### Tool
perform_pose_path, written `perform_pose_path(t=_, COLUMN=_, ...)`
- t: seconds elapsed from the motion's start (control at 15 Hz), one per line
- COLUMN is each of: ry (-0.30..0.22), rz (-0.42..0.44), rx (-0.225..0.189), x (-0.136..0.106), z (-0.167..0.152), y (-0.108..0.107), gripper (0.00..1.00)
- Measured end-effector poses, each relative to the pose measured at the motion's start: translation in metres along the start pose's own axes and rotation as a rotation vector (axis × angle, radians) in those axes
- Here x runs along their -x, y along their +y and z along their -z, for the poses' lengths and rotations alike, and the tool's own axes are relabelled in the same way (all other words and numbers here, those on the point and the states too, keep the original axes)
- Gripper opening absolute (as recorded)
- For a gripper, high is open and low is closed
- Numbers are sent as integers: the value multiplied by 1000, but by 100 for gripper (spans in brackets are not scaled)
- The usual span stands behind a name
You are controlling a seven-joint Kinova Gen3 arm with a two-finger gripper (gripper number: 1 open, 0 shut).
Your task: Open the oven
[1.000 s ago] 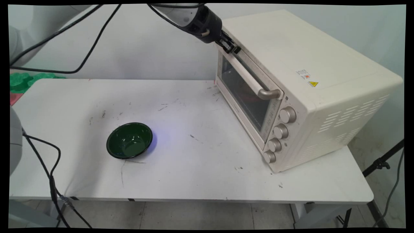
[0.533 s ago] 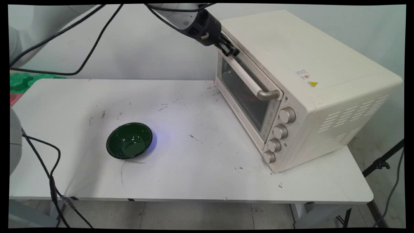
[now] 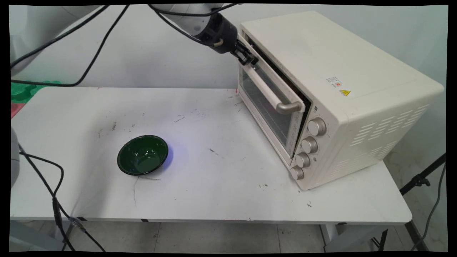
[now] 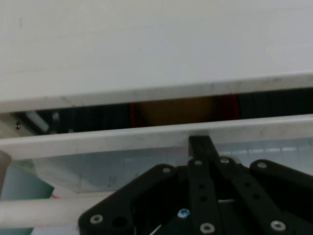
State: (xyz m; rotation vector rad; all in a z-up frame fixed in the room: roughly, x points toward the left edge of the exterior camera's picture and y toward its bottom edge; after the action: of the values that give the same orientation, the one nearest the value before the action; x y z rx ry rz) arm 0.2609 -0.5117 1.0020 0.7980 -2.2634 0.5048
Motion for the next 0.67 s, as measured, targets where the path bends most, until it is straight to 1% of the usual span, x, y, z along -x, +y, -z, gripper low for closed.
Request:
perform_pose_path(t=0.2, ry=-2, rz=1, rx=-2, x=9, z=7, y=-3, gripper=0)
perform_pose_path(t=0.67, ry=-2, rz=11, rx=-1, x=45, z=24, y=-12, gripper=0)
